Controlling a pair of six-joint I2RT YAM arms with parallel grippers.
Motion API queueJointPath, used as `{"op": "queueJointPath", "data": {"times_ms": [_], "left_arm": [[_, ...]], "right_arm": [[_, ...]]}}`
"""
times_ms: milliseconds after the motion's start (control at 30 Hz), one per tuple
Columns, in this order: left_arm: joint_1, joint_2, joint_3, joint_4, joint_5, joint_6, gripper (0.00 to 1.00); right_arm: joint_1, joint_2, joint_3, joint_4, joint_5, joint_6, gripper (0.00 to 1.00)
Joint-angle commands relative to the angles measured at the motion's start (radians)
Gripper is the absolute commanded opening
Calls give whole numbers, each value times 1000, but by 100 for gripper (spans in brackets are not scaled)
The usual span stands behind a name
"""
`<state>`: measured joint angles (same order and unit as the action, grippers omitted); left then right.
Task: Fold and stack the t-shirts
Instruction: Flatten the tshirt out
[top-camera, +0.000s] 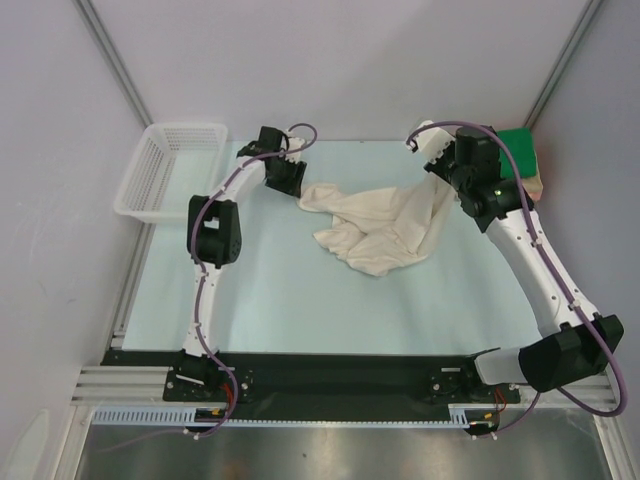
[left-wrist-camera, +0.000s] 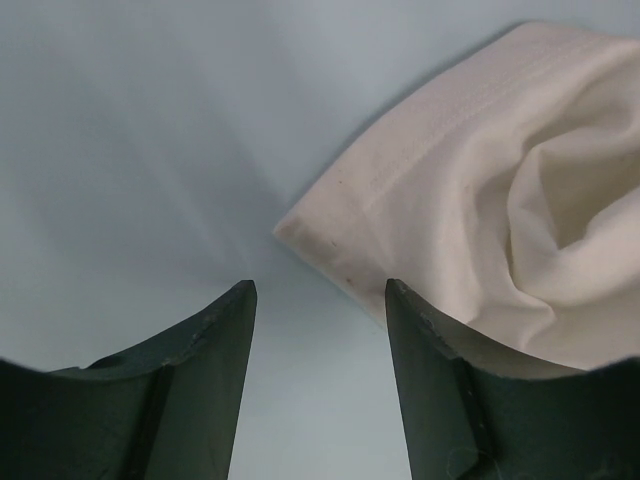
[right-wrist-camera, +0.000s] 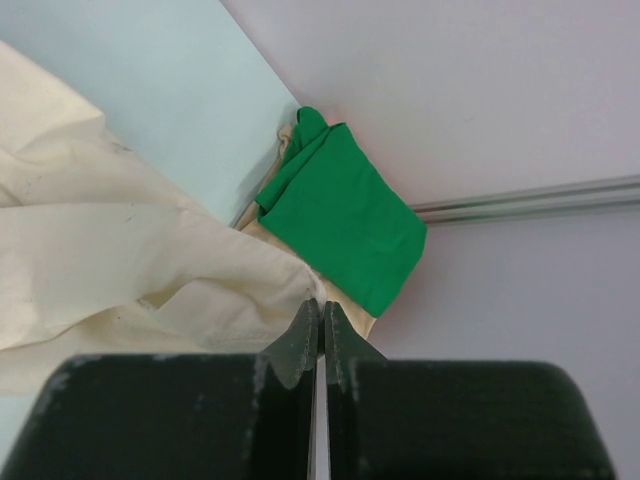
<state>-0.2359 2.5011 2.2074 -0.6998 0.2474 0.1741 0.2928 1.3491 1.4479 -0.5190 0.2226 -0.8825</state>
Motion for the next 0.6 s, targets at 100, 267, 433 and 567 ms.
{"op": "queueJointPath", "data": {"times_ms": [100, 267, 433, 567], "left_arm": [[6, 10, 89, 17, 49, -39, 58], [-11, 11, 84, 8, 49, -22, 51], [-16, 18, 87, -13, 50, -24, 51], [-16, 42, 100, -67, 70, -31, 51]], "right_arm": [[22, 24, 57, 16, 37, 16, 0], [52, 36, 71, 31, 50, 1, 0], [62, 39, 74, 42, 55, -13, 0], [65, 30, 69, 53, 50, -27, 0]]}}
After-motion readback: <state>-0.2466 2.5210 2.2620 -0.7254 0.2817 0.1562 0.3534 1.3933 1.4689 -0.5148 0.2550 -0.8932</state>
